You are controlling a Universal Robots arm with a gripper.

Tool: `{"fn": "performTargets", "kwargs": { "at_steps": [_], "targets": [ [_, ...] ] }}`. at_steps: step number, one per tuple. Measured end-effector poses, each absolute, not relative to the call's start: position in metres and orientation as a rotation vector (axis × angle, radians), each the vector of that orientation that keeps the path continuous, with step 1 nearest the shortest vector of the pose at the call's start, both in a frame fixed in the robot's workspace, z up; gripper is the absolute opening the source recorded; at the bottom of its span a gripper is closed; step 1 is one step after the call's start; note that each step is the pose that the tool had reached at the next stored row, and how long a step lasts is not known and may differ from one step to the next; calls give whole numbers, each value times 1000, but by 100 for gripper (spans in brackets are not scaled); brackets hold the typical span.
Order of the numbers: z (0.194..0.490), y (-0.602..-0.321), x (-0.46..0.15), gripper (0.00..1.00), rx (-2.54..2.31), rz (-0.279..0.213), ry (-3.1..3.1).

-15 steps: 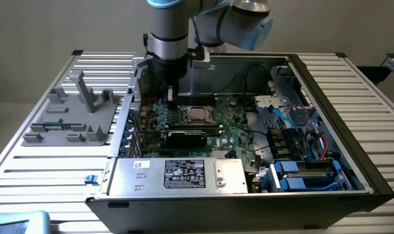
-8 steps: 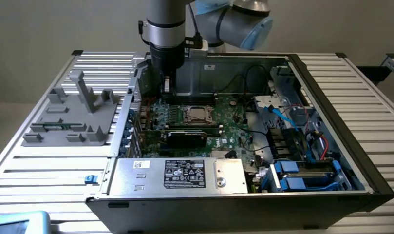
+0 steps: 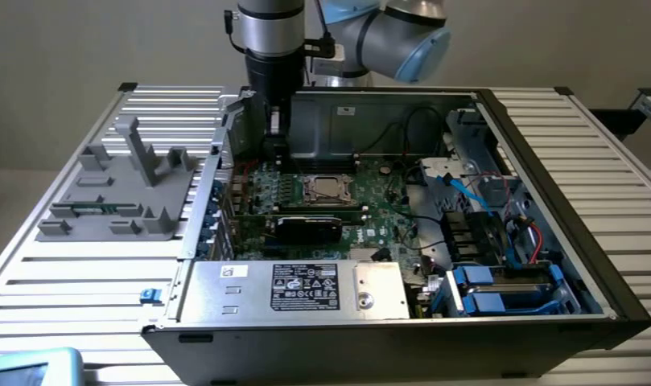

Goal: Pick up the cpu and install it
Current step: 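Close the cpu cover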

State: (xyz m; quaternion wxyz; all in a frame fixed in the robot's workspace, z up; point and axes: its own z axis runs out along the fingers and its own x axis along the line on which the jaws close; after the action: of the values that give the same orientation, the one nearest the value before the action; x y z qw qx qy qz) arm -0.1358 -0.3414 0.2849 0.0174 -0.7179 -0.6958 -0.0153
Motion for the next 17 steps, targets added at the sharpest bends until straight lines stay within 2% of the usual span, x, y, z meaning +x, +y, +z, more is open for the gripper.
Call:
{"fn": "performTargets", "kwargs": {
  "at_steps": [8, 17],
  "targets": [
    [301, -334, -146, 11, -2236, -60, -2167],
    [301, -333, -147, 11, -2237, -62, -2168]
  ]
}}
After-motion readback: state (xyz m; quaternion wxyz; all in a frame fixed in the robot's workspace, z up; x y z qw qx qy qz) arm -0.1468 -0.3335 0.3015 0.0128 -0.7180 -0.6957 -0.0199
